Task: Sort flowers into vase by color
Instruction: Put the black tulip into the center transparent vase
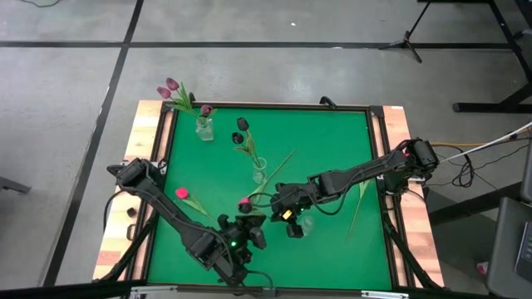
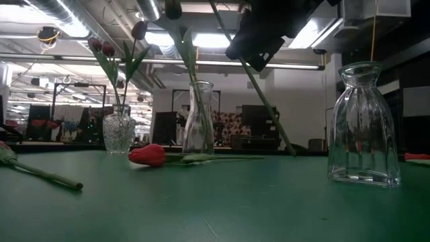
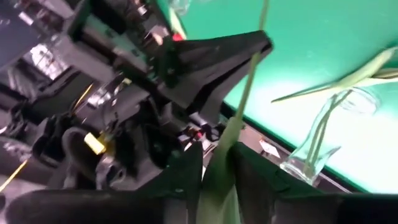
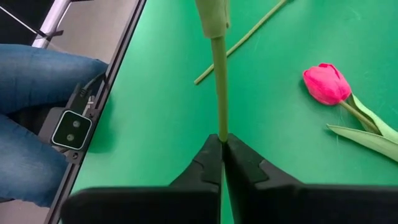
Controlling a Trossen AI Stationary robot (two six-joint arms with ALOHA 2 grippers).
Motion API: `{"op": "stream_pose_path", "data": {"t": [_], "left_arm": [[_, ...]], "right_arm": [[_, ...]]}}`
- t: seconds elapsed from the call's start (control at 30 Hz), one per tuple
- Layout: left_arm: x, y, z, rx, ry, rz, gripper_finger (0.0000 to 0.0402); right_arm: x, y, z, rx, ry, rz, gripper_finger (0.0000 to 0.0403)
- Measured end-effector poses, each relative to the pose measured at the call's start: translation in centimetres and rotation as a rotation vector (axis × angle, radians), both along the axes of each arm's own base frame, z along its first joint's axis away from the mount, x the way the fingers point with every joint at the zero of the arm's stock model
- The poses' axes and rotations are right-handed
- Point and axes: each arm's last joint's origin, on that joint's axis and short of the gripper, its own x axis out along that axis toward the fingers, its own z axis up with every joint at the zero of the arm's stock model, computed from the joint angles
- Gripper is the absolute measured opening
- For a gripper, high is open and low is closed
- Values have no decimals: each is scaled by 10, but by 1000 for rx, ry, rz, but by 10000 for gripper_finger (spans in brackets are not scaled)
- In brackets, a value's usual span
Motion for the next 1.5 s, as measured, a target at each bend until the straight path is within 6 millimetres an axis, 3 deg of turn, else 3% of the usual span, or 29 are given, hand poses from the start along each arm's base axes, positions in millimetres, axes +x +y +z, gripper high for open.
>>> {"op": "stream_pose_path", "data": {"t": [0.3,0.6,0.77,1.13,1.27,1.4,1.5], "left_arm": [[-2,-10,3,-123,-145,37,124],[-16,-29,4,-316,-320,84,127],[-30,-44,4,-501,-471,131,127],[-49,-60,7,-836,-839,248,128],[-58,-65,6,-872,-881,247,128],[-71,-67,7,-922,-915,252,128],[-82,-65,18,-982,-933,260,128]], "right_arm": [[0,0,0,-6,-4,-11,11],[6,-6,4,-94,-91,-51,11],[11,-31,22,-108,-204,-96,12],[-10,-86,104,-204,-669,-192,5],[-18,-104,104,-184,-749,-224,10],[-23,-118,90,-135,-778,-244,11],[-26,-128,80,-126,-766,-276,11]]}}
